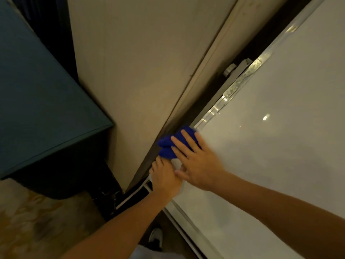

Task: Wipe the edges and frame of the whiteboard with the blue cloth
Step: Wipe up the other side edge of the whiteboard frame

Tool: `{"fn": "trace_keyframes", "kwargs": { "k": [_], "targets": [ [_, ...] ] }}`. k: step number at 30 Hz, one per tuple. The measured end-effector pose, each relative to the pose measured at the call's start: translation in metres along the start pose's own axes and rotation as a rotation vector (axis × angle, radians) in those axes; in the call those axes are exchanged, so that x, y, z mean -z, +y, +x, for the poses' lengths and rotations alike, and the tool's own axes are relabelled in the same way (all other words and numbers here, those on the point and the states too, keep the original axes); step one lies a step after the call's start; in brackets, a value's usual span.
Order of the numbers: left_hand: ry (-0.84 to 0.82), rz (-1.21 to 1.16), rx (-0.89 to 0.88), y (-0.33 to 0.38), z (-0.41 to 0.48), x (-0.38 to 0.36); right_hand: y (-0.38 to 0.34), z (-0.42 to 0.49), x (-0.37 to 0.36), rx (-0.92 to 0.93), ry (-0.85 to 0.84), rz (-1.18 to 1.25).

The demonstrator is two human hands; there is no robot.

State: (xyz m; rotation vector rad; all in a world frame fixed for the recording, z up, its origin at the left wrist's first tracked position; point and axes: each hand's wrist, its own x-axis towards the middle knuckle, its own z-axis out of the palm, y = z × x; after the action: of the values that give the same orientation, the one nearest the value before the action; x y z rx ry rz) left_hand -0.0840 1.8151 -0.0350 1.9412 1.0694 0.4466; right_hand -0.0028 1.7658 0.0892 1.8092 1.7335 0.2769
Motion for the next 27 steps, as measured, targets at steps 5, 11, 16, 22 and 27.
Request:
{"fn": "trace_keyframes", "kwargs": {
  "k": [5,11,16,22,27],
  "targets": [
    [-0.053,0.009,0.096,0.001,-0.023,-0.012,0.054,-0.005,0.022,-0.207,0.089,-0.080],
    [-0.076,-0.025,0.131,0.014,-0.033,-0.023,0.049,-0.014,0.019,-0.160,0.169,-0.003],
    [-0.122,-0.033,0.097,0.015,-0.035,-0.023,0.008,0.012,-0.007,-0.002,0.057,0.001],
    [-0.117,-0.083,0.104,0.022,-0.040,-0.029,0.074,0.003,0.009,-0.079,0.135,-0.093],
    [-0.120,-0.101,0.062,0.036,-0.024,-0.029,0.075,0.004,0.002,-0.113,0.178,-0.057]
  ]
}}
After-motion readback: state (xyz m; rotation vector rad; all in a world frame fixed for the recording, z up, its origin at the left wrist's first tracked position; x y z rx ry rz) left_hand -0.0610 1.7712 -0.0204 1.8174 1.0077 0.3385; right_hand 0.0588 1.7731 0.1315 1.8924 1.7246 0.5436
